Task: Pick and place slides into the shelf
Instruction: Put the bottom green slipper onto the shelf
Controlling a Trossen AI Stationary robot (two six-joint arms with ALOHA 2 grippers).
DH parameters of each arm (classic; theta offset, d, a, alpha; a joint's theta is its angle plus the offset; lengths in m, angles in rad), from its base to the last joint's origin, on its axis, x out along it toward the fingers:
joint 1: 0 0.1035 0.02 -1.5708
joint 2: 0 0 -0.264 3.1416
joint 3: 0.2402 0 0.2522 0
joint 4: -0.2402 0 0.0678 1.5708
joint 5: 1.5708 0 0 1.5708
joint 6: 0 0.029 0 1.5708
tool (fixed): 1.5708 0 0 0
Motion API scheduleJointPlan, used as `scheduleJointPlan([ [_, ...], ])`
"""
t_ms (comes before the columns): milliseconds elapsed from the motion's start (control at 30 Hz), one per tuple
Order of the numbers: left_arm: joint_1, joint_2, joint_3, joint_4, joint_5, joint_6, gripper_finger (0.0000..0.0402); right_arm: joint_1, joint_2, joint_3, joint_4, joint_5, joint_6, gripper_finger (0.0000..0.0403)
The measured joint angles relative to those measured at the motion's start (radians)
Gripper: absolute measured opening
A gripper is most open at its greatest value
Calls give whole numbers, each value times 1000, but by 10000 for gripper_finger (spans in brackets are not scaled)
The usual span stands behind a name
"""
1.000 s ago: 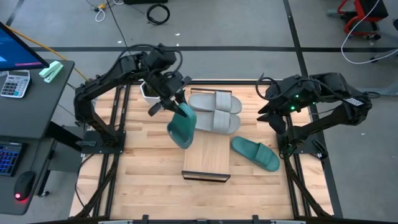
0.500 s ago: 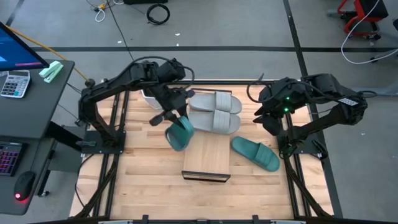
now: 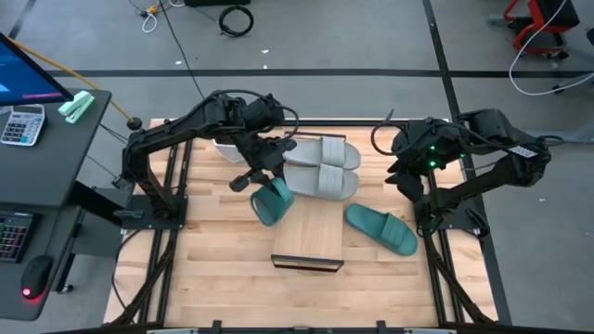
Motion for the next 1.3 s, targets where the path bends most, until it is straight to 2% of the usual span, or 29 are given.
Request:
scheduleJointPlan([
  [1300,-26,44,0,-8,-24,44,93,0,0,0,-1,16,25,165],
])
